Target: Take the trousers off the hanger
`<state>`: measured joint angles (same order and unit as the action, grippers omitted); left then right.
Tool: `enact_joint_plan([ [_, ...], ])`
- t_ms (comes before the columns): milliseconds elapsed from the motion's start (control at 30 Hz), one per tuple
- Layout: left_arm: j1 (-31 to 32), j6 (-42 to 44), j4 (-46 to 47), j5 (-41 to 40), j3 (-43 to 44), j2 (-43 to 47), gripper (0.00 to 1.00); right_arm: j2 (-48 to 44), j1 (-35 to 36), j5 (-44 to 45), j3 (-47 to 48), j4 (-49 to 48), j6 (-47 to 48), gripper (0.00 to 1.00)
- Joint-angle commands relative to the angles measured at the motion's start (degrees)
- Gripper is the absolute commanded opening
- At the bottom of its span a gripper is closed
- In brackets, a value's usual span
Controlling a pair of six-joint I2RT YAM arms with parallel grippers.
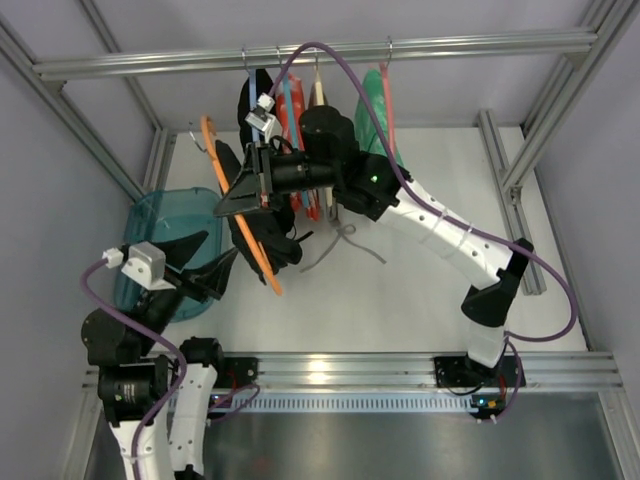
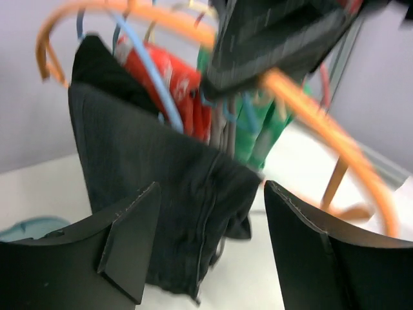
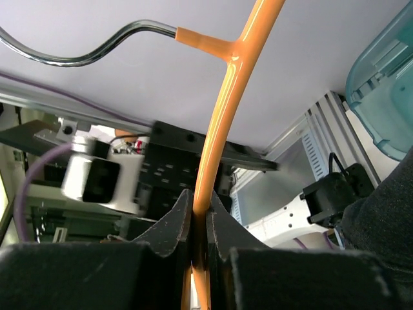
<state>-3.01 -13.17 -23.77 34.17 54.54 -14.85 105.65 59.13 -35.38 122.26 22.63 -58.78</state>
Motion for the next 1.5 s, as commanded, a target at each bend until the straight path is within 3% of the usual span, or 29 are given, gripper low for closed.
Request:
enact_joint_plan([
  [0,-0.07,11.05,-9.10,-1.13,-5.39,4.03,0.71,-2.46,0.02,3.10,7.82,-10.24,-0.19,0.00],
  [33,-0.07,12.63,-9.36,1.40,-6.46,6.48,0.82,-2.55,0.02,3.73,8.26,-10.07,-0.71,0.00],
  [133,-0.16,17.64,-9.19,6.06,-9.80,8.61,0.83,-2.55,0.10,6.19,8.09,-10.06,-0.98,0.00],
  [233,-0.16,21.15,-9.19,5.38,-11.47,7.30,0.84,-2.46,0.10,6.20,6.95,-12.26,-2.38,0.00],
  [400,-0.16,22.22,-3.16,5.37,-13.58,5.19,0.98,-2.11,0.37,5.93,7.29,-13.40,-3.09,0.00],
  [733,-0.16,13.79,18.38,3.10,-20.26,-2.89,0.98,-0.79,1.07,6.72,10.10,-15.86,-3.44,0.00],
  [1033,-0.07,7.01,27.37,-4.72,-24.66,-4.75,0.98,-0.26,1.95,6.37,10.37,-17.27,-3.62,0.00],
  [1267,-0.07,3.16,30.79,-10.79,-24.31,-6.94,0.72,-0.88,2.04,5.93,9.58,-17.53,-3.71,0.00],
  [1400,-0.07,-0.98,32.03,-9.92,-23.43,-9.05,0.54,-1.32,2.04,5.67,8.70,-17.71,-2.92,0.00],
  [1467,-0.07,-2.65,32.56,-9.92,-22.99,-9.32,0.39,-1.76,1.95,6.19,8.44,-17.19,-2.22,0.00],
])
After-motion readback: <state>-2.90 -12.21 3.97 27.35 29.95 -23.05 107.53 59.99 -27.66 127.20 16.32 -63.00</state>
